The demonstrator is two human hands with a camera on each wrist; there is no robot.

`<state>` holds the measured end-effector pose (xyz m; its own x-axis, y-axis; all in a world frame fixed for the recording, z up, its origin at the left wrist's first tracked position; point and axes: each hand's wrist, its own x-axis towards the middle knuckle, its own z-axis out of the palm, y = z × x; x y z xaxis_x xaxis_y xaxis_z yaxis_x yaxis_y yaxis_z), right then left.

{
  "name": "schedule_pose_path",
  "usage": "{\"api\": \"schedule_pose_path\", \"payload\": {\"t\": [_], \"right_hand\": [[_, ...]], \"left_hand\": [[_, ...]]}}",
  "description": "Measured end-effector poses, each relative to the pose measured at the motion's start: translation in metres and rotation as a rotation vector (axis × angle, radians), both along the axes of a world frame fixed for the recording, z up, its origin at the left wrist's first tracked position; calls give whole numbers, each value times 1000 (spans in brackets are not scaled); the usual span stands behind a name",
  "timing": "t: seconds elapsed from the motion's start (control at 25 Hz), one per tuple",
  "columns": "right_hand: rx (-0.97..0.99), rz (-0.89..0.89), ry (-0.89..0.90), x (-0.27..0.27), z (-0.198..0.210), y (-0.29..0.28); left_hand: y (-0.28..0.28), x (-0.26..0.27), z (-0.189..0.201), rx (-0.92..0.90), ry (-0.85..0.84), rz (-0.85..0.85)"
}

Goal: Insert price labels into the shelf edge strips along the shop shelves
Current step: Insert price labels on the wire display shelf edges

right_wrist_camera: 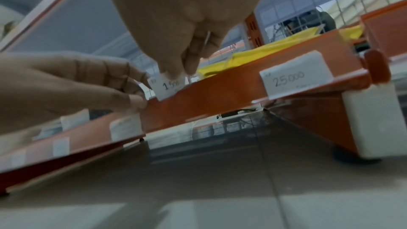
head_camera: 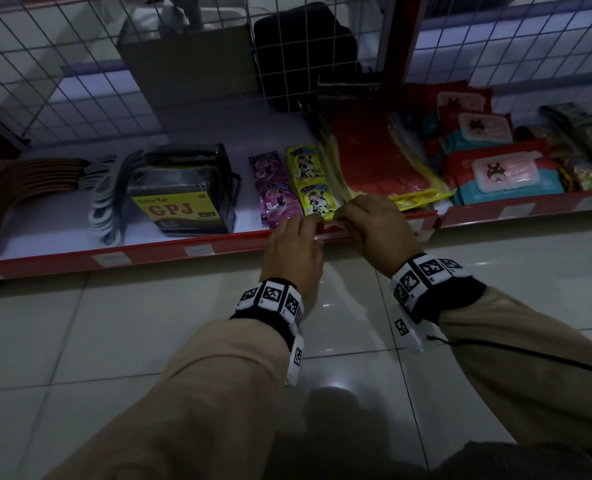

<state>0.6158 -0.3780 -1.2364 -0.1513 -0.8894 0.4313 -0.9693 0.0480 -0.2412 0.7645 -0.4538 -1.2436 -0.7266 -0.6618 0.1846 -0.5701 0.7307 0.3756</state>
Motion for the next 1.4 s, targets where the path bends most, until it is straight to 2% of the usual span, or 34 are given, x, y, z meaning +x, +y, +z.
{"api": "schedule_pose_path", "payload": {"t": [0.48, 0.68, 0.92, 1.4], "right_hand": [[72, 53, 102, 0, 3, 2], [155, 4, 102, -4, -6, 7], [166, -45, 74, -2, -16, 4], [222, -91, 98, -1, -16, 5]], "left_hand": [[-3, 1, -3, -37, -88, -13], [-4, -2, -3, -65, -159, 4], [-4, -2, -1, -53, -151, -6], [-2, -3, 3, -76, -241, 3]]}}
